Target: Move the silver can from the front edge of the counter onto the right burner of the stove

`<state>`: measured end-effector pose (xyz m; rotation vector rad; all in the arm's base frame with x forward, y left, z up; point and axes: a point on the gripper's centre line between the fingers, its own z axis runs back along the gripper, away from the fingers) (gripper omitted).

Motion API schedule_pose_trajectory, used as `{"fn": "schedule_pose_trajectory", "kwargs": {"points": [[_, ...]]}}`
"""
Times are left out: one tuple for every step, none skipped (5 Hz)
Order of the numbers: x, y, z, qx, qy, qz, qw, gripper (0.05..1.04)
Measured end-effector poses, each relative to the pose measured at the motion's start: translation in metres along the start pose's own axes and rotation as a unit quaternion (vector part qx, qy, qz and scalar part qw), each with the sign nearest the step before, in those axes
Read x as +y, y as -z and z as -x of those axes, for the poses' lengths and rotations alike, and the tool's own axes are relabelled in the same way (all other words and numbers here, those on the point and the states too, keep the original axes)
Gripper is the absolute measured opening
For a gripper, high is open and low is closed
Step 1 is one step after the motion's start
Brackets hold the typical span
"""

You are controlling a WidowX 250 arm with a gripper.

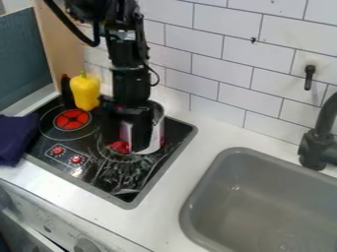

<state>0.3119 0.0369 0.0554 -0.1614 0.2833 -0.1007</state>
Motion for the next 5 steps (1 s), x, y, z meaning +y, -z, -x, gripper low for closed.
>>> {"fn": "schedule_pose_trajectory", "kwargs": {"points": [[-0.008,-0.008,-0.007,-0.007,0.01,-0.001,0.9999,1.005],[-0.027,0.01,0.003,0.007,0.018,-0.008,0.9998,1.005],[-0.029,-0.007,0.03,-0.014,0.003,-0.038,0.9992,1.004],[-0.016,-0.02,0.061,-0.025,-0.016,-0.064,0.9975,1.004],[0.006,-0.037,0.094,-0.042,-0.046,-0.086,0.9944,1.004]]}}
